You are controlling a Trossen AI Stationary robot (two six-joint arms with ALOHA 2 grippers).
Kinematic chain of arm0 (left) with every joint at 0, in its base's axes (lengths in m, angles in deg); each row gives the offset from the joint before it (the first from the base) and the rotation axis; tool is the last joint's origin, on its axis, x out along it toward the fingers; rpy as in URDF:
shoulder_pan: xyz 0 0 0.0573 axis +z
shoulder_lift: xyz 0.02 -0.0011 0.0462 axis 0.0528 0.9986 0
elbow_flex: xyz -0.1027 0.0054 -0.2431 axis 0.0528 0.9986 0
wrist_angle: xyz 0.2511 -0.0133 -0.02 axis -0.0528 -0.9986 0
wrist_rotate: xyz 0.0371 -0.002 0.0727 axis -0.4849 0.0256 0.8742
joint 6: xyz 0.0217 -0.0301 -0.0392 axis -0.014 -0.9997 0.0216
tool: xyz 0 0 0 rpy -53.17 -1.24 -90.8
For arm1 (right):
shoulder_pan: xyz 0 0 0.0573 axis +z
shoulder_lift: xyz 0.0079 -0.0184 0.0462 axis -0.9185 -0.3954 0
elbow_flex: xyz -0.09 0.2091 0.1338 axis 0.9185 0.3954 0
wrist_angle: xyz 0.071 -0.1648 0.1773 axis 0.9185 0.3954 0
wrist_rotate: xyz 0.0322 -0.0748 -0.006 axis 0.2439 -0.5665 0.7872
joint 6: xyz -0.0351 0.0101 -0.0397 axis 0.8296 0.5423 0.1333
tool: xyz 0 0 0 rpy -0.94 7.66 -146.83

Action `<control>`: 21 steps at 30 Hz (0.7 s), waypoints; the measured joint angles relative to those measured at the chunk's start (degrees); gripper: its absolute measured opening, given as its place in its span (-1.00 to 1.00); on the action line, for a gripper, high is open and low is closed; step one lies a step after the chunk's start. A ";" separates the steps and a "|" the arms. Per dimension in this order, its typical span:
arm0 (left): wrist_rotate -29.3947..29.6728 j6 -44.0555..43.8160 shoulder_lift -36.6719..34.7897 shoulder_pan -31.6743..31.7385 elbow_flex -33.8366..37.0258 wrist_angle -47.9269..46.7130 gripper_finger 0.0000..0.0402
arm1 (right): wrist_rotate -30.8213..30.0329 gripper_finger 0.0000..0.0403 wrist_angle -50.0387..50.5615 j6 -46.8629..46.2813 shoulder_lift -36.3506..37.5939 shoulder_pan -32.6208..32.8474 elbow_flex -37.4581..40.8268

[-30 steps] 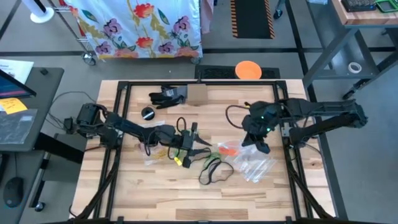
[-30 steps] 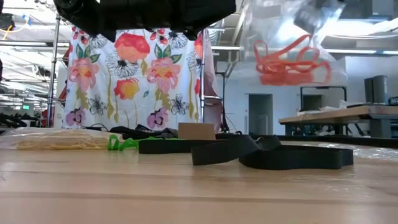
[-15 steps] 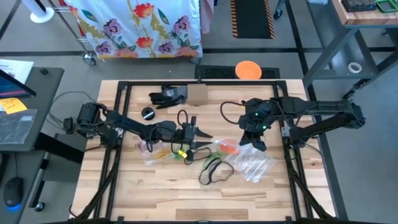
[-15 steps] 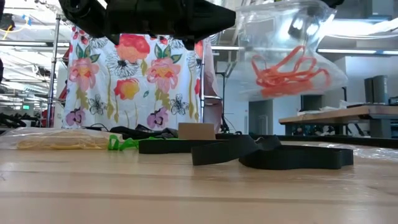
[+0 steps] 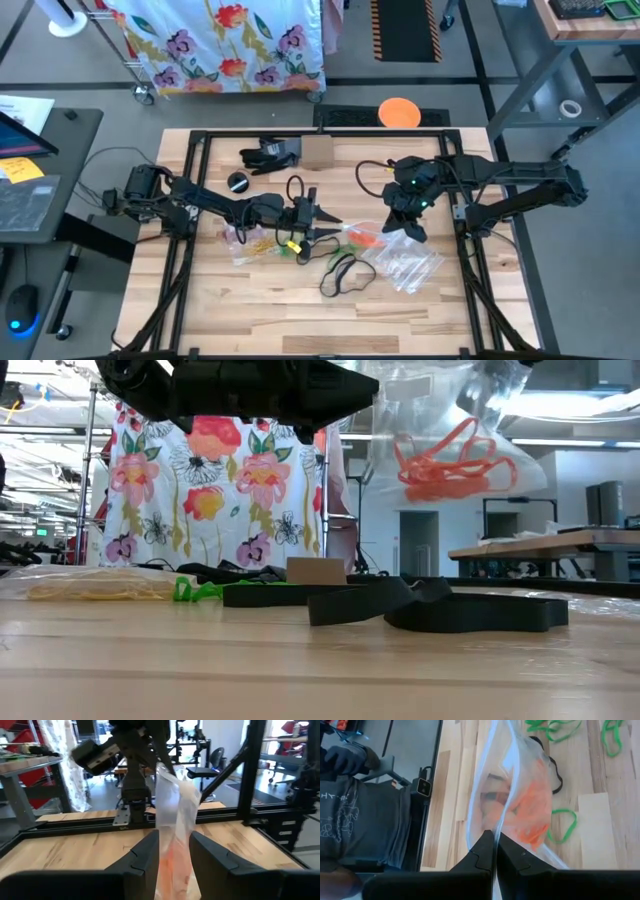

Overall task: Sort rubber bands
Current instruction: Close the transparent zip bag

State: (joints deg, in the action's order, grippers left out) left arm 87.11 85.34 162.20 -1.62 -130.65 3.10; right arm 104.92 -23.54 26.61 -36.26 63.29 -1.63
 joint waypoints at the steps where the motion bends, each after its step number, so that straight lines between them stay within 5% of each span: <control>1: -0.76 -0.06 0.00 0.02 0.00 0.00 -0.50 | 0.00 -0.97 -0.21 0.00 0.00 0.00 0.00; 21: -0.87 -0.87 0.00 -0.04 0.00 4.96 -0.50 | -0.31 -0.97 -1.40 2.86 -0.17 0.00 0.00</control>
State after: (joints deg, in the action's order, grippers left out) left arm 86.24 84.46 162.20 -1.66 -130.65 8.06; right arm 104.61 -24.93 29.47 -36.43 63.29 -1.63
